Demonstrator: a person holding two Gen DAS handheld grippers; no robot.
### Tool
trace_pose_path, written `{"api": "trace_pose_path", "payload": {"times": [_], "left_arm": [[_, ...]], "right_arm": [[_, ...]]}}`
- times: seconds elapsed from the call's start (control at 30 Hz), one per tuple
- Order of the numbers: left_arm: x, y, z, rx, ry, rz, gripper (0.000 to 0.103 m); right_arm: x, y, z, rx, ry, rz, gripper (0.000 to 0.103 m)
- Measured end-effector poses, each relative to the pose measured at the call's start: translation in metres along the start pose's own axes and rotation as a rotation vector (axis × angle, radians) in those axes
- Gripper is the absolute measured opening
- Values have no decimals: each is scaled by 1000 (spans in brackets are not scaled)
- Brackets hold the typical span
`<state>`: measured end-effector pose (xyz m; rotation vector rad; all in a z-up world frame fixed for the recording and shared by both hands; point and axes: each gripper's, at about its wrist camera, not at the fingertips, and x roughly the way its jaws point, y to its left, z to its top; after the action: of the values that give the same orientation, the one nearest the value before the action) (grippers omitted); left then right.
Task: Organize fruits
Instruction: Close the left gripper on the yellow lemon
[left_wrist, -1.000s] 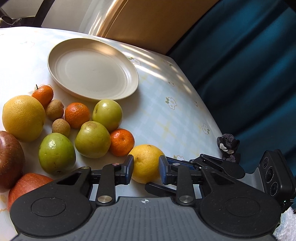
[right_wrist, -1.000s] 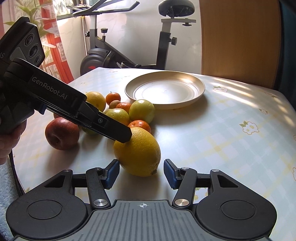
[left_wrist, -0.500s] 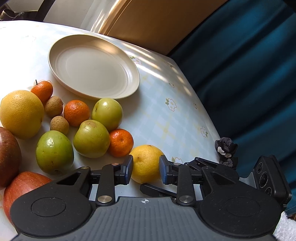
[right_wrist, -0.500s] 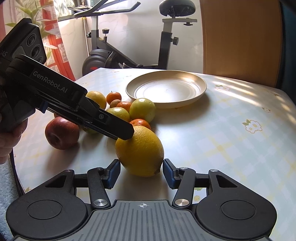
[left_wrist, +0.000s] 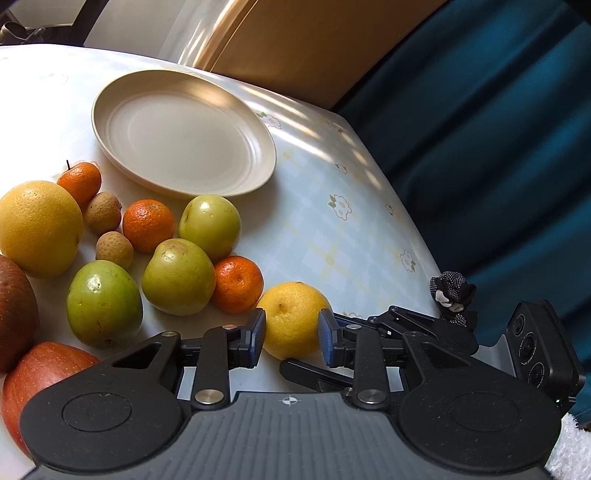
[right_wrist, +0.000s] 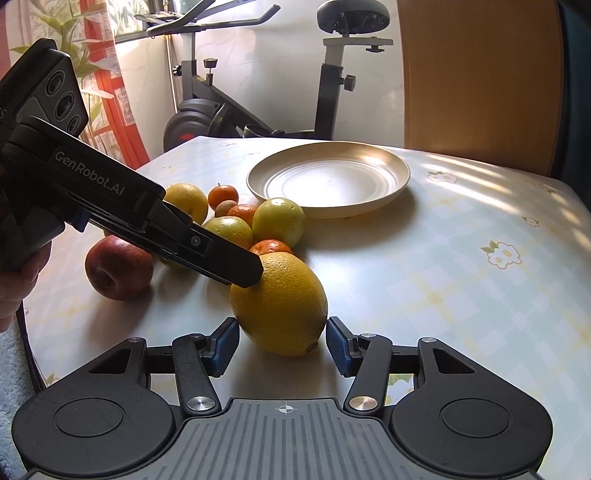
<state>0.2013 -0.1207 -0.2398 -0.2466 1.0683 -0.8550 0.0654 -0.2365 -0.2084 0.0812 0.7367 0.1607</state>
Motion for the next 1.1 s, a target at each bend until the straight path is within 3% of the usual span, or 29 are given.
{"api": "trace_pose_path", "payload": {"times": [0.3, 0.67, 1.1], "left_arm": [[2, -4, -1, 13, 14, 8, 32], [-2, 6, 3, -71, -16, -6, 32], [8, 5, 4, -50, 15, -52, 33]], "right_arm": [[-9, -2, -3, 13, -43, 8, 46], [-5, 2, 2, -37, -4, -4, 48], [-9, -12, 1, -30, 8, 33, 49]]}}
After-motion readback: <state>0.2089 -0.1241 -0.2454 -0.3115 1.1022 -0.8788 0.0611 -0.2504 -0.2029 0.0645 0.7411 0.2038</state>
